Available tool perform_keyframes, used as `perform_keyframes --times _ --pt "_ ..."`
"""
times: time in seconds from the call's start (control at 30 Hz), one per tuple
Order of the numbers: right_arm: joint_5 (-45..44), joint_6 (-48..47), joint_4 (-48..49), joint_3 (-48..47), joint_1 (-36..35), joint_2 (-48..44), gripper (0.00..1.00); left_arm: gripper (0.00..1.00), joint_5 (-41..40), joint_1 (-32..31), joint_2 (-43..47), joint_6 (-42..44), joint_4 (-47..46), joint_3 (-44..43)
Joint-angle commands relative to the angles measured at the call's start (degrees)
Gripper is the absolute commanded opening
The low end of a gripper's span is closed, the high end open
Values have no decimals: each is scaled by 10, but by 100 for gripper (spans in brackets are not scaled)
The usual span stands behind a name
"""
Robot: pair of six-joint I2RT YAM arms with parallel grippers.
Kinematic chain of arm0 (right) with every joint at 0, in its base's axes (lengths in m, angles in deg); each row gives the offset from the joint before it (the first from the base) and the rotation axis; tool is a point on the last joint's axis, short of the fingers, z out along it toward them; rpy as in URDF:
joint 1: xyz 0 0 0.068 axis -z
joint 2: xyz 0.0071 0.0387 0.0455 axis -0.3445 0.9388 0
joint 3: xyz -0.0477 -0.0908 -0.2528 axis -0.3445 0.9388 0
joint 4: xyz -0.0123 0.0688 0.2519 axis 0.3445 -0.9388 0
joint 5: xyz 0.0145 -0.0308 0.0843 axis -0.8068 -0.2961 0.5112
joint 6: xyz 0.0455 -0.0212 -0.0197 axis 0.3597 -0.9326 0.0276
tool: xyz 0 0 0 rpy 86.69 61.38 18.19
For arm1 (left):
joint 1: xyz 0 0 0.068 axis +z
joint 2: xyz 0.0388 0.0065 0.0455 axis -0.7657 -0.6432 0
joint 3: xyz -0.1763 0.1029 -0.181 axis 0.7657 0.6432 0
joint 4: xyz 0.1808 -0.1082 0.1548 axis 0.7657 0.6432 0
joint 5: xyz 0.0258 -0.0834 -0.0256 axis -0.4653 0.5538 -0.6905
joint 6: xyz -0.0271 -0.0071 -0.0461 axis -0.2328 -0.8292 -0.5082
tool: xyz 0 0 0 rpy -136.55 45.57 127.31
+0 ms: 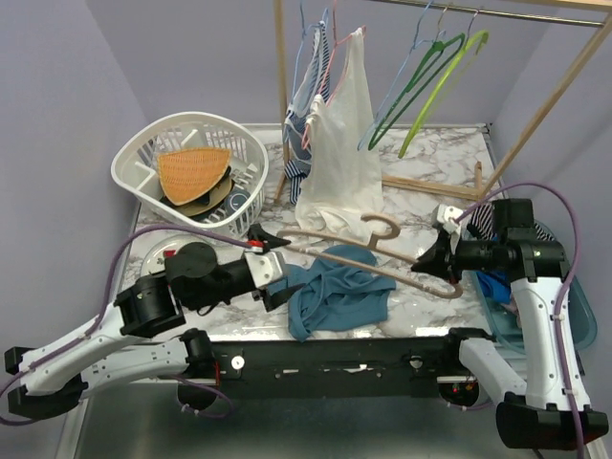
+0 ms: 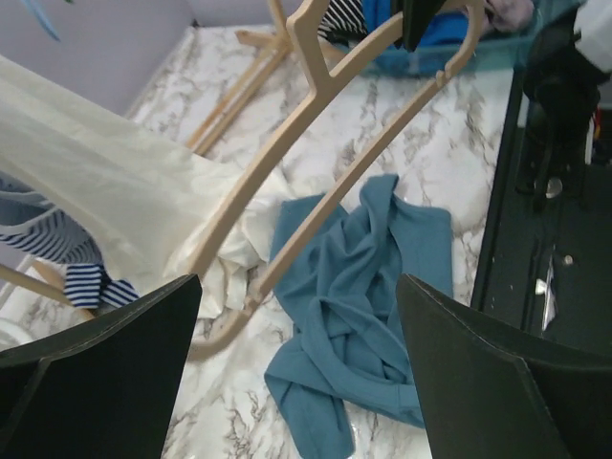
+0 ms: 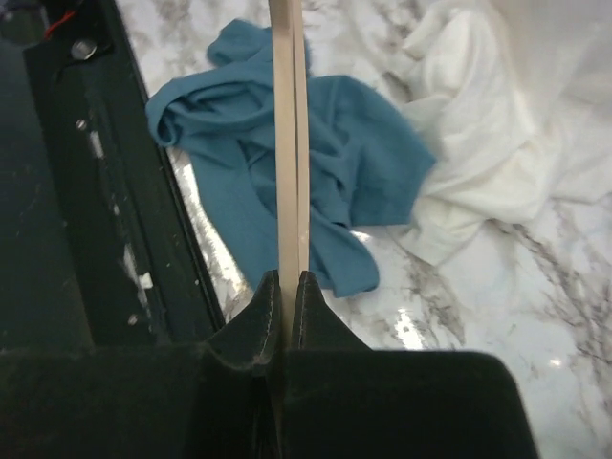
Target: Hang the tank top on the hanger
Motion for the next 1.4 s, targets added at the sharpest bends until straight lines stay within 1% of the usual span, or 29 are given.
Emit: perform_keyframes --times 0.0,0.03,0.13,0.27,0.37,0.4,0.47,0.5,0.57,0.6,0.67,0.7,0.77,0.83,0.87,0.9,0.97,1.03,1.07,1.13,1.17,1.23,1.27,1.3,1.33,1.37 --pt "57 -158 -56 65 -37 -14 0 96 82 3 -56 44 -14 29" --pt "56 -183 -56 73 -49 -12 0 95 92 3 -83 46 -16 32" --pt "55 -215 -63 94 -62 -3 1 95 107 3 -129 54 -22 33" --pt "60 -256 -71 110 -66 8 1 92 139 3 -169 46 -37 37" --pt "68 -272 -67 121 -66 8 1 87 163 4 -192 36 -36 39" --pt "71 -277 -64 124 -66 8 0 83 172 3 -196 33 -36 38" --pt "74 -292 -65 131 -66 9 1 80 174 3 -207 25 -36 42" --pt "79 -299 -69 133 -67 10 0 76 174 3 -210 24 -36 44" --pt "83 -318 -76 135 -66 13 0 71 173 3 -217 23 -36 47" --pt "86 -326 -85 137 -66 15 1 60 171 3 -220 24 -36 49" --pt "88 -339 -91 137 -67 20 0 42 164 3 -225 22 -38 51" --pt "86 -341 -95 136 -69 23 0 30 162 3 -226 19 -44 52" --pt "85 -348 -98 137 -70 32 0 25 159 3 -225 15 -52 58" --pt "89 -357 -112 134 -71 37 1 24 154 3 -226 7 -65 66" --pt "92 -370 -118 133 -71 43 1 21 154 3 -228 5 -66 66" --pt "96 -374 -130 131 -73 45 1 13 154 3 -229 2 -70 68" --pt "103 -376 -133 127 -79 49 2 0 160 4 -233 -7 -73 69" --pt "110 -369 -130 126 -89 55 12 0 166 3 -233 -22 -89 71" --pt "111 -356 -127 123 -94 56 22 0 171 4 -233 -37 -95 73" --pt "115 -343 -117 117 -118 60 30 0 181 3 -233 -53 -120 75" --pt "117 -327 -112 114 -126 62 37 0 184 3 -235 -67 -127 76" --pt "121 -310 -99 99 -158 69 41 0 189 3 -242 -78 -145 77" --pt "119 -284 -92 94 -171 73 44 0 190 3 -245 -85 -152 78" --pt "117 -265 -70 83 -184 74 45 0 193 3 -251 -96 -163 75" --pt "108 -249 -58 80 -213 81 45 0 193 3 -259 -100 -167 74" --pt "103 -215 -46 78 -227 84 45 0 194 3 -266 -105 -169 70"
